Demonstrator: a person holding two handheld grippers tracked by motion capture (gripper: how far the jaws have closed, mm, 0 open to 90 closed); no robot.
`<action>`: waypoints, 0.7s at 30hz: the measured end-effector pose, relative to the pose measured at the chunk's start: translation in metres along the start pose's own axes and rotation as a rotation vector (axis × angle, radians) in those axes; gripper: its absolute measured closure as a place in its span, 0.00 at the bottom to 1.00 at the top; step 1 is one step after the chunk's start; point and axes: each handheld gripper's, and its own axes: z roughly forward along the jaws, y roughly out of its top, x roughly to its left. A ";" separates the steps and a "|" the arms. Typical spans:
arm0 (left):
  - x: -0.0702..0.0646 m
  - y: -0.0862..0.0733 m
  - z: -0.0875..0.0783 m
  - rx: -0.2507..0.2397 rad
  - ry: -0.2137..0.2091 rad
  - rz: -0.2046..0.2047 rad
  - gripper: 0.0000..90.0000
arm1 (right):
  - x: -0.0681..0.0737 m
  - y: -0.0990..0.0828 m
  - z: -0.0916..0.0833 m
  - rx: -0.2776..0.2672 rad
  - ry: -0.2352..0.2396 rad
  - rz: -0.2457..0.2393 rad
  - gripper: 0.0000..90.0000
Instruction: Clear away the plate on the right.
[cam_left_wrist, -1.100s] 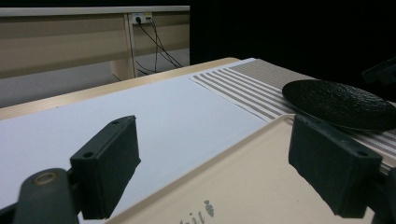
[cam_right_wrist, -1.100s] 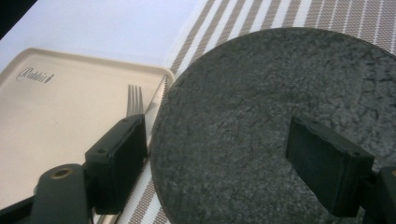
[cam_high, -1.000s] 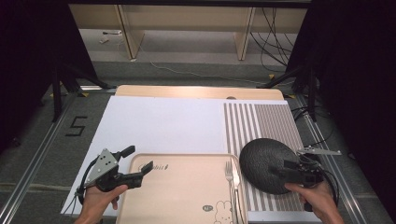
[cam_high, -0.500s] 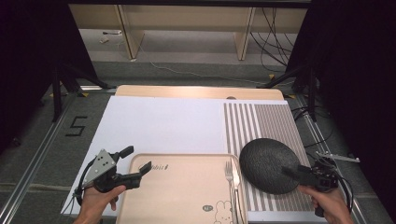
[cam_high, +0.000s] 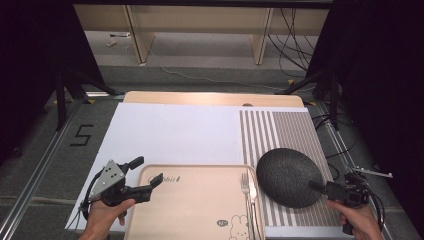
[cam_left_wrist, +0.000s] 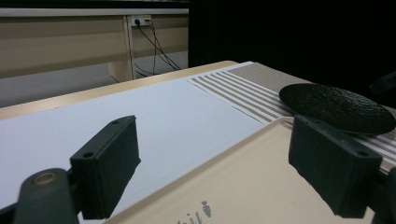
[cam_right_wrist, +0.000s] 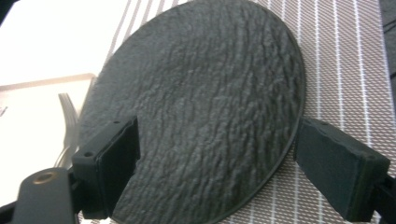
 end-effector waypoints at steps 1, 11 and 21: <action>0.000 0.000 0.000 0.000 -0.001 0.000 0.18 | -0.001 0.000 0.000 0.002 0.001 0.003 0.17; -0.001 0.000 0.001 0.004 -0.004 0.004 0.18 | -0.017 -0.001 0.005 0.030 0.001 0.058 0.18; 0.000 0.000 0.001 0.005 -0.005 0.003 0.18 | -0.021 -0.002 0.012 0.054 0.042 0.087 0.20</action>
